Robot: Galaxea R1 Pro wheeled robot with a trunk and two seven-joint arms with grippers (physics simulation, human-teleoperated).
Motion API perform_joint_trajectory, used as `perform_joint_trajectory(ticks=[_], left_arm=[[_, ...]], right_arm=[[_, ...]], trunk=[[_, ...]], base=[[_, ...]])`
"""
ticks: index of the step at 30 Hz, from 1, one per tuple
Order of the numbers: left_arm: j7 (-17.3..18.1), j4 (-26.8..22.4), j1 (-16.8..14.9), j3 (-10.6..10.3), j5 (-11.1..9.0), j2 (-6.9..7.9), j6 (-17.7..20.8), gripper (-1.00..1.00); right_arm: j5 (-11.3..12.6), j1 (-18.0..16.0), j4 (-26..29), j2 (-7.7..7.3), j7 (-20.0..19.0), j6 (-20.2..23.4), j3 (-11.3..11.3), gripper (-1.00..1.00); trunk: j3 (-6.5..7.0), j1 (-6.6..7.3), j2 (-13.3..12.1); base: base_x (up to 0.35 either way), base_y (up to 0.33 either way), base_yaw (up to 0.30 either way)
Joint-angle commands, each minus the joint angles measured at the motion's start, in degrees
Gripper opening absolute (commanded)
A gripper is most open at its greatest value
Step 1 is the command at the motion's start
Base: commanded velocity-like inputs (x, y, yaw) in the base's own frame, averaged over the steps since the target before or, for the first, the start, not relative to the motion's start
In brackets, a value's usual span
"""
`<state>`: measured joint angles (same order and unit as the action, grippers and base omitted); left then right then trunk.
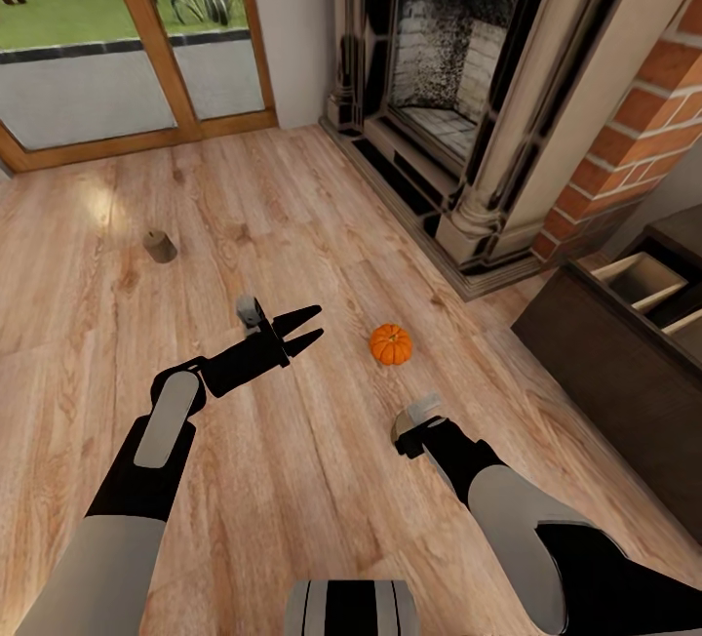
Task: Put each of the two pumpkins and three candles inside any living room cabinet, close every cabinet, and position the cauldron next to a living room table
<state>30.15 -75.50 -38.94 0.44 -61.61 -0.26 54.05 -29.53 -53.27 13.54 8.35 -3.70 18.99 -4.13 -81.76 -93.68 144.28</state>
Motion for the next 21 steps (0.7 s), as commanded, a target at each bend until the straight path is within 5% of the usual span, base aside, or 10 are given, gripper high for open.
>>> perform_joint_trajectory(ticks=[1,21], left_arm=[[0.00,0.00,0.00,0.00,0.00,0.00,0.00,1.00],[0.00,0.09,0.00,0.09,0.09,0.02,-0.06,1.00]], right_arm=[[0.00,0.00,0.00,0.00,0.00,0.00,0.00,1.00],[0.00,0.00,0.00,0.00,0.01,0.00,0.00,1.00]], trunk=[[0.00,0.00,0.00],[0.00,0.00,0.00]], base=[[0.000,0.000,0.000],[0.023,0.000,0.000]])
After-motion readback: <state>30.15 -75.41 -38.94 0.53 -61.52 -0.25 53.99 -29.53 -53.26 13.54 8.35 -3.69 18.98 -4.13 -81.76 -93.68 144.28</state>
